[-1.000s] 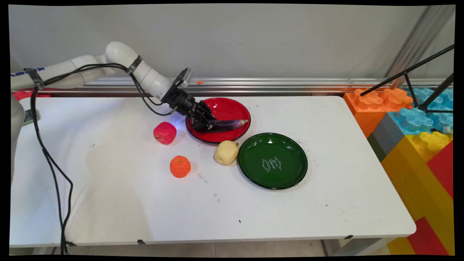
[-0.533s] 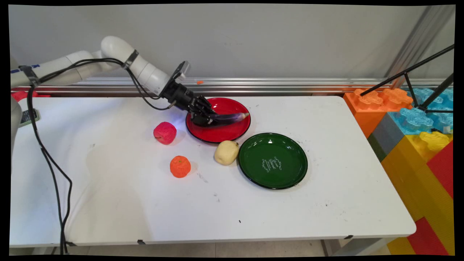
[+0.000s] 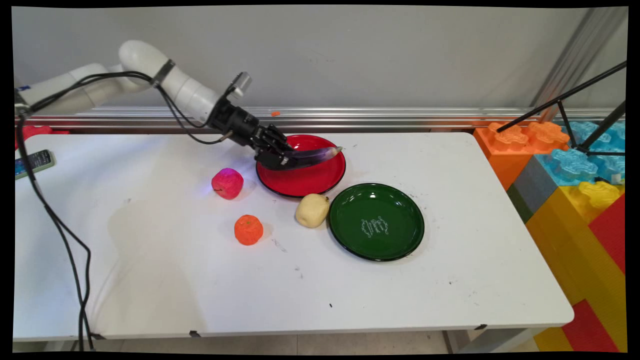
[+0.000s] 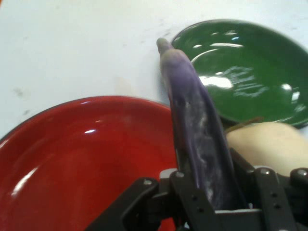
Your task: Place the picked object on the table
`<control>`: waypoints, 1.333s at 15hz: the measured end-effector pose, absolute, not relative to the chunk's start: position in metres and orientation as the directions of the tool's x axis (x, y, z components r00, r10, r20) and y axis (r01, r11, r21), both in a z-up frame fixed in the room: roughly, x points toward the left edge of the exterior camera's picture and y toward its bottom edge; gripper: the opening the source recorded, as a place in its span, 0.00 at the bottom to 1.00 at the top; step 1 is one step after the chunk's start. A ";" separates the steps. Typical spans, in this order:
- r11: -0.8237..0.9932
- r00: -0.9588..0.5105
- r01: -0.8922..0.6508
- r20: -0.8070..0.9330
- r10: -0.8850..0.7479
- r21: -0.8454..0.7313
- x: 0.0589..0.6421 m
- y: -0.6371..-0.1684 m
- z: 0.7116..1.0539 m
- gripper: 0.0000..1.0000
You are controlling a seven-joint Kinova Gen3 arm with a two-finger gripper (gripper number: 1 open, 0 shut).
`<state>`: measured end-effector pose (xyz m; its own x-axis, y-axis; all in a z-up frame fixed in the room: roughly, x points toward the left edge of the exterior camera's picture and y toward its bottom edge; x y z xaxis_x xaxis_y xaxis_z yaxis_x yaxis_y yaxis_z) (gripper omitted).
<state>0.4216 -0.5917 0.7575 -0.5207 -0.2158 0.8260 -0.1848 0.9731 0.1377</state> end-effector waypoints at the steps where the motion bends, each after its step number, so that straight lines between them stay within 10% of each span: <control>1: 0.975 -0.514 -0.173 0.831 -0.212 0.141 0.424 -0.585 0.762 0.00; 20: 0.978 -0.494 0.095 0.862 -0.115 0.185 0.477 -0.467 0.790 0.00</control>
<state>0.4766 -0.4673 0.7900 -0.4937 -0.1151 0.8620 0.0955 0.9780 0.1853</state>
